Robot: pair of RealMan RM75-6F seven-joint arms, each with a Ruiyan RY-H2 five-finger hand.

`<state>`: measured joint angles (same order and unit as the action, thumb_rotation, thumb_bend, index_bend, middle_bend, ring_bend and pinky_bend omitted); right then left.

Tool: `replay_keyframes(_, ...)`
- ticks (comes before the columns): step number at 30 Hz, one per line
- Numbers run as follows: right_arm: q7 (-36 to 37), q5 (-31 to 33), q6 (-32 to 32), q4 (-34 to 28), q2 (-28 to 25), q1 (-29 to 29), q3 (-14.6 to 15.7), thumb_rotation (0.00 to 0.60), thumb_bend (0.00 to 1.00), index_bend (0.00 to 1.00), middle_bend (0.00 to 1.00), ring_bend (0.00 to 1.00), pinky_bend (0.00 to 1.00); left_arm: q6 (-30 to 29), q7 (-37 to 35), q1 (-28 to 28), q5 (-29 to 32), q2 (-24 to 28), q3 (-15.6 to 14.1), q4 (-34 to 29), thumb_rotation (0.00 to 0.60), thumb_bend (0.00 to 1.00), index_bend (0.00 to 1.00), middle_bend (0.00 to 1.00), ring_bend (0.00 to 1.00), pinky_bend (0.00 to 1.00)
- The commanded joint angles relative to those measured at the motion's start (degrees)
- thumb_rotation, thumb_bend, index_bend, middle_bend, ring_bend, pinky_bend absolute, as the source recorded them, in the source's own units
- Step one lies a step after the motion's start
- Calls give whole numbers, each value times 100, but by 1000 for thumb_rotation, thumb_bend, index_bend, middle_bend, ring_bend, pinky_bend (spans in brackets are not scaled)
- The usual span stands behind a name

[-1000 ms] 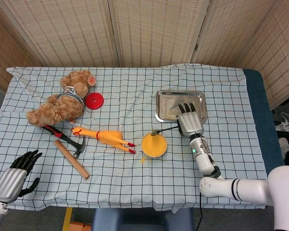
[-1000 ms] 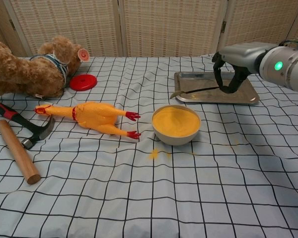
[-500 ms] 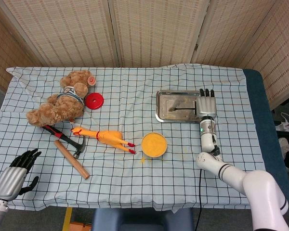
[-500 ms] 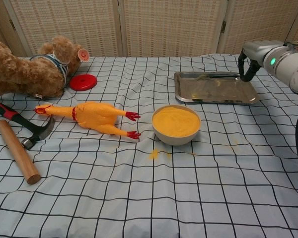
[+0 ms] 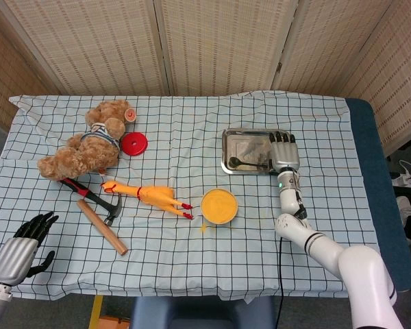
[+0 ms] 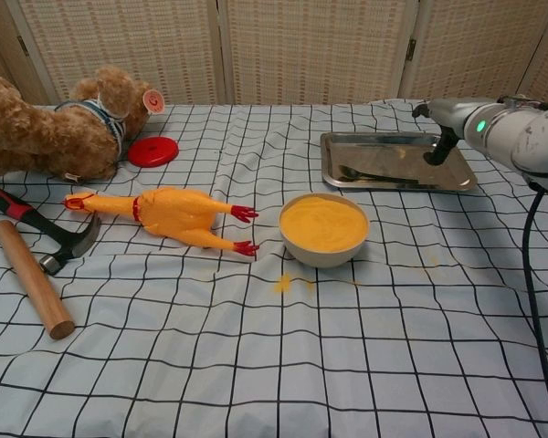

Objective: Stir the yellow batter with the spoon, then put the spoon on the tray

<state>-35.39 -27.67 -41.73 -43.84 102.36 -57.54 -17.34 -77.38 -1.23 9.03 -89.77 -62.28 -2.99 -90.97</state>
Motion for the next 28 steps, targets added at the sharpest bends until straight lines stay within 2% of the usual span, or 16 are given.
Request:
replay_keyframes(1,342,-697,-873,-1712,-918,597,96,600,397,0,0,0,0,-18,9,-8,-8,0,-1,-1,600,438,0,0,0,141)
replay_keyframes(4,621,-1655,-1937,-3449,-1709,1314,495,600,395,0,0,0,0,-51,41,-24,10,-1,13,-8,600,438,0,0,0,141)
replay_keyframes(6,756,-2441,-2717,-4515,-2198,1877,949,600,391,0,0,0,0,-72,75,-36,50,-6,35,-9,600,438,0,0,0,141)
replay_keyframes(9,841,-3518,-3694,-5479,-2675,2615,1667,600,372,0,0,0,0,-116,147,-55,106,-35,75,-2,600,438,0,0,0,141)
replay_keyframes(10,863,-3822,-3978,-5608,-2744,2822,1857,600,364,0,0,0,0,-131,173,-60,115,-48,86,0,600,437,0,0,0,141)
replay_keyframes(12,911,-4405,-4565,-5672,-2791,3270,2218,600,352,0,0,0,0,-159,252,-72,113,-80,92,8,600,437,0,0,0,142)
replay_keyframes(16,1024,-4832,-5210,-5313,-2629,3931,2530,600,346,0,0,0,0,-254,431,-119,123,-120,108,-18,600,438,0,0,0,143)
replay_keyframes(20,1270,-4865,-5204,-4992,-2583,4215,2547,600,346,0,0,0,0,-337,537,-166,142,-125,125,-57,600,438,0,0,0,143)
replay_keyframes(28,1447,-4957,-5050,-5009,-2695,4361,2247,600,346,0,0,0,0,-384,604,-208,150,-134,128,-67,600,439,0,0,0,143)
